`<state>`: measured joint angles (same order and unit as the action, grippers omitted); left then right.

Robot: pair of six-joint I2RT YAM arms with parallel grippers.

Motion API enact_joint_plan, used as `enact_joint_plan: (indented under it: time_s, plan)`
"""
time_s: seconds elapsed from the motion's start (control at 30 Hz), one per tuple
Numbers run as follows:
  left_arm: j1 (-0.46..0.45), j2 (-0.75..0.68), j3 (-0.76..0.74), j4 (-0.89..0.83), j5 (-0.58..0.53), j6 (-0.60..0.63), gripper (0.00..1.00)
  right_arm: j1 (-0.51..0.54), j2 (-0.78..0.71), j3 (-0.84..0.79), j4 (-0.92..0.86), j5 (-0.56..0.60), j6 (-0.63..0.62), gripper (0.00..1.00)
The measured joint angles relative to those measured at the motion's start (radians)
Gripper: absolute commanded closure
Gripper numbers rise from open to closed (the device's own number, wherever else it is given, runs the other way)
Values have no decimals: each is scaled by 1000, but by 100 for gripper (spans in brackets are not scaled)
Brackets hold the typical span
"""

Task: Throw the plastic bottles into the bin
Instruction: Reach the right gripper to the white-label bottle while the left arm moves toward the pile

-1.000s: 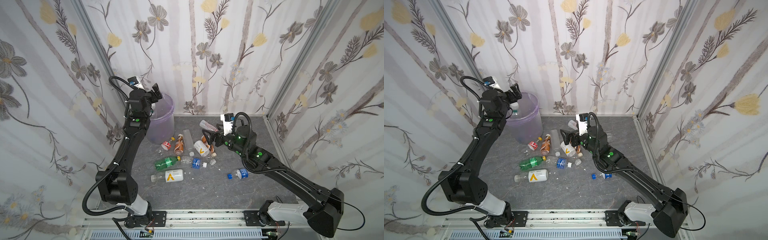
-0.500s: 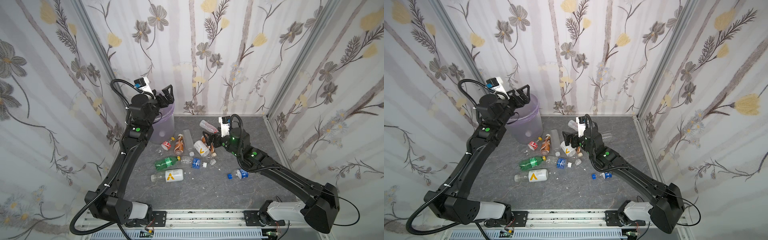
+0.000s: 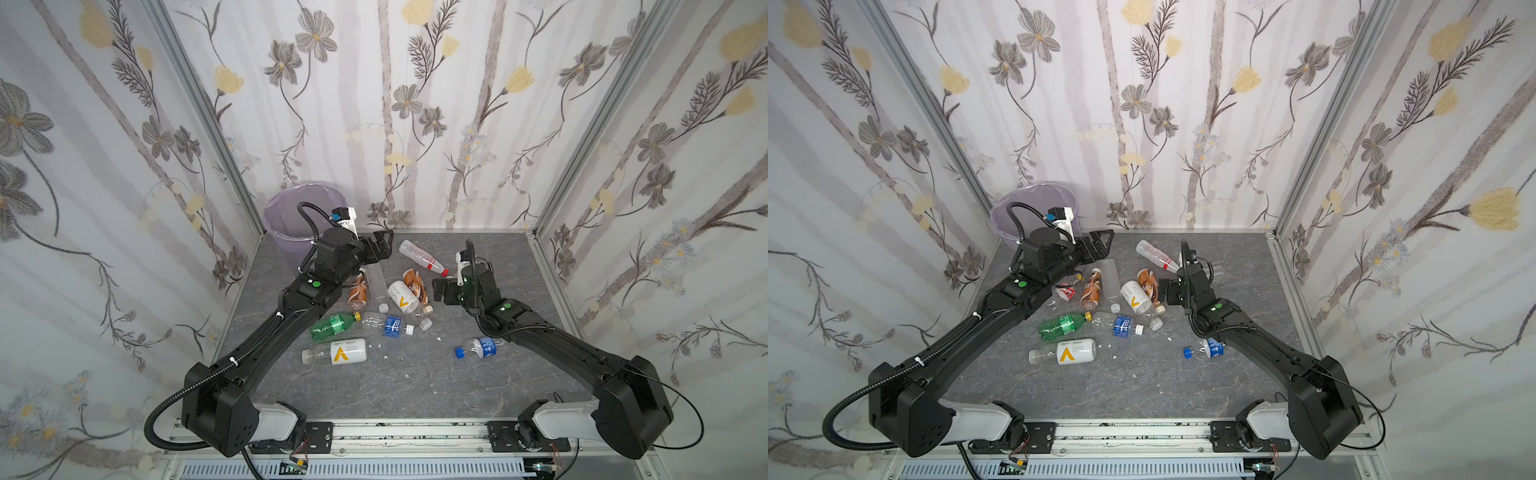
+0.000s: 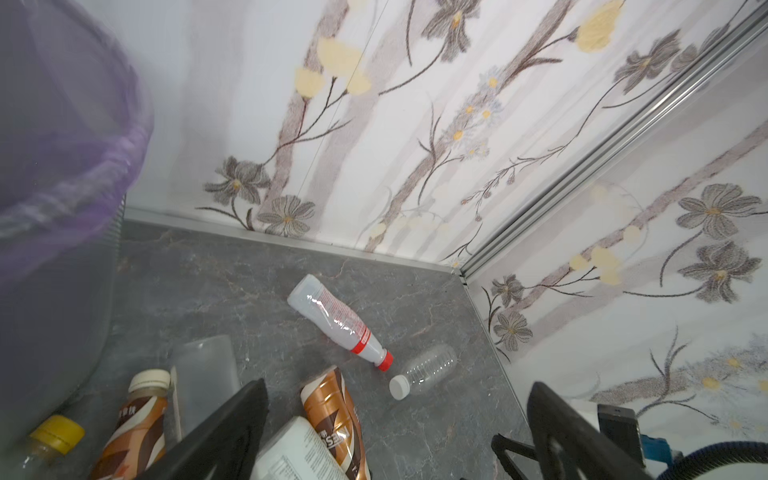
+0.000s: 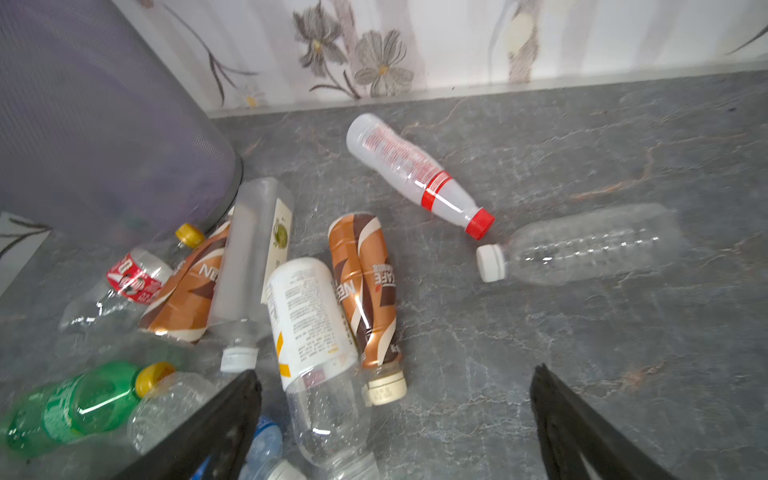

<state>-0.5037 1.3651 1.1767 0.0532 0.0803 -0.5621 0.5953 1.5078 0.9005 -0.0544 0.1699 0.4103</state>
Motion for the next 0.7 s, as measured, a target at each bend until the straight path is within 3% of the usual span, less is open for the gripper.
enact_joint_plan:
  time_s: [0.4, 0.7]
  plan:
    - [-28, 39, -116, 0, 76, -103, 0, 118, 196, -58, 31, -97, -4, 10]
    - [-43, 40, -159, 2, 51, -147, 0, 139, 245, -72, 85, -113, 0, 21]
